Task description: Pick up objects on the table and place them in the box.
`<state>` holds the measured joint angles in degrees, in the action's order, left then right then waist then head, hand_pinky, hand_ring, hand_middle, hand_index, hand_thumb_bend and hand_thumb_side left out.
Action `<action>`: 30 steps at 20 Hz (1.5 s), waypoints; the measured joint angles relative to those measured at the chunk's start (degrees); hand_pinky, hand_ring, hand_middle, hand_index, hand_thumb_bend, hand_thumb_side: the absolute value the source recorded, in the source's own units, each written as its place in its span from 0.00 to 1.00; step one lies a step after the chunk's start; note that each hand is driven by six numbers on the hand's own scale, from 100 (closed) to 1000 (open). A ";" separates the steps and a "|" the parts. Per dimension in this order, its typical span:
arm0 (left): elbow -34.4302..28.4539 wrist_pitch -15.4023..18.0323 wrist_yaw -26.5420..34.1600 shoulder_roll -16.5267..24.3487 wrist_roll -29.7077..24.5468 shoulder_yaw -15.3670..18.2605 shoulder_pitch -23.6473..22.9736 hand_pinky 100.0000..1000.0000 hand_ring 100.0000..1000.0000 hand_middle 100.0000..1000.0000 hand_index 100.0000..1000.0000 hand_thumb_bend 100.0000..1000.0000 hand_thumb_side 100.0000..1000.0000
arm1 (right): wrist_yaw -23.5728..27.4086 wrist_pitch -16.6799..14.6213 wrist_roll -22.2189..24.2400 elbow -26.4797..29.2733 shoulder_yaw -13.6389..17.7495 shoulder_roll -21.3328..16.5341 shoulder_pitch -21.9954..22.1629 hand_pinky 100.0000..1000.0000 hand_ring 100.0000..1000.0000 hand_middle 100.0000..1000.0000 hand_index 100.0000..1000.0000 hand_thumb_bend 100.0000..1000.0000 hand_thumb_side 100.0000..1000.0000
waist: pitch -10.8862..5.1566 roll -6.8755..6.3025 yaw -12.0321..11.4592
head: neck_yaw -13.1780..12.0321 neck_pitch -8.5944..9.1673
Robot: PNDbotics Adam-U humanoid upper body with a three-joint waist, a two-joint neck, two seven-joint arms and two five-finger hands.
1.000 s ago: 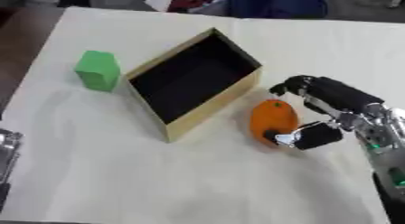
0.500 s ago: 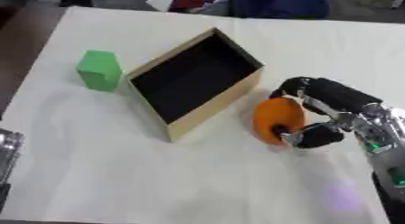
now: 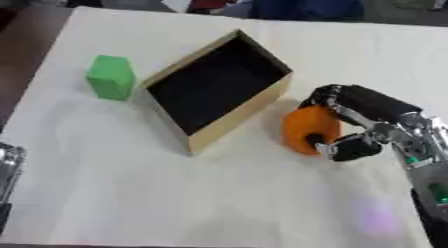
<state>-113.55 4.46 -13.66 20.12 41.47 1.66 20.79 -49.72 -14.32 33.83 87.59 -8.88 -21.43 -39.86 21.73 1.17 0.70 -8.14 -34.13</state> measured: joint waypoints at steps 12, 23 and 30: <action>0.00 0.02 0.01 0.00 0.03 0.00 0.01 0.75 0.59 0.57 0.77 0.14 1.00 | 2.08 2.61 -3.73 3.77 -0.73 0.00 -1.15 0.81 0.86 0.53 0.66 0.00 0.00 | -0.02 0.03 0.11 | 0.01 0.00; 0.00 0.00 0.01 0.00 0.02 0.00 0.01 0.75 0.59 0.57 0.77 0.14 1.00 | 9.85 5.25 -3.17 8.13 -0.63 0.00 -9.31 0.81 0.85 0.50 0.67 0.00 0.00 | -0.35 0.12 0.28 | 0.15 -0.06; 0.00 -0.03 0.10 0.00 -0.09 -0.04 0.01 0.75 0.59 0.57 0.77 0.14 1.00 | 13.39 7.45 -2.98 7.73 -0.50 2.10 -16.84 0.82 0.86 0.49 0.67 0.00 0.00 | -0.42 0.22 -0.27 | 0.68 -0.14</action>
<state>-113.55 4.43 -13.56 20.12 41.38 1.62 20.80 -36.33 -6.88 30.85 95.32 -9.38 -19.32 -56.70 21.31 1.39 0.44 -7.47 -34.27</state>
